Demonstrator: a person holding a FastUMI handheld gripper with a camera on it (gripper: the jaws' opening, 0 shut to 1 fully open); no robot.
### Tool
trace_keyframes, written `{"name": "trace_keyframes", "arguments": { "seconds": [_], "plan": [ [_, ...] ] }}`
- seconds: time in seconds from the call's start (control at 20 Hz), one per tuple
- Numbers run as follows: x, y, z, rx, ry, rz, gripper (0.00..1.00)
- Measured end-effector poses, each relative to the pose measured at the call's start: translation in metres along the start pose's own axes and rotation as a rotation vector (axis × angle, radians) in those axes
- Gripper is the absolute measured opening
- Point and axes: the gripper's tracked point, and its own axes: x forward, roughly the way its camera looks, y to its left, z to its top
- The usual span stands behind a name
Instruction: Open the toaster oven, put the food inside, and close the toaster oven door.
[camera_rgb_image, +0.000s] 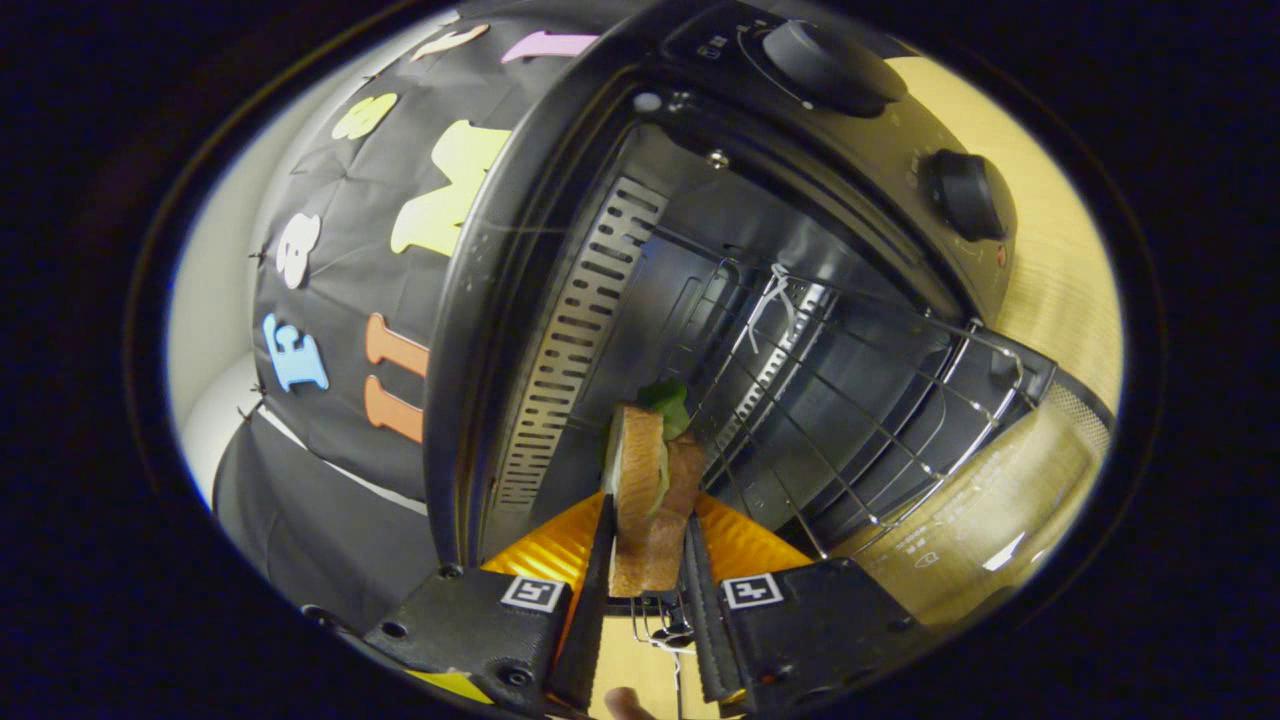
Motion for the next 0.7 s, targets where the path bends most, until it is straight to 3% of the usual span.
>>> {"name": "trace_keyframes", "arguments": {
  "seconds": [0.1, 0.25, 0.35, 0.45, 0.55, 0.7],
  "plan": [
    [-0.006, 0.002, 0.006, -0.057, -0.040, -0.007, 0.48],
    [-0.017, 0.005, 0.017, -0.131, -0.096, -0.029, 0.69],
    [-0.022, -0.002, 0.020, -0.147, -0.092, -0.066, 0.77],
    [-0.031, -0.006, 0.027, -0.151, -0.113, -0.096, 0.77],
    [-0.040, -0.003, 0.033, -0.166, -0.126, -0.097, 0.91],
    [-0.047, 0.005, 0.033, -0.208, -0.109, -0.099, 0.92]
  ]
}}
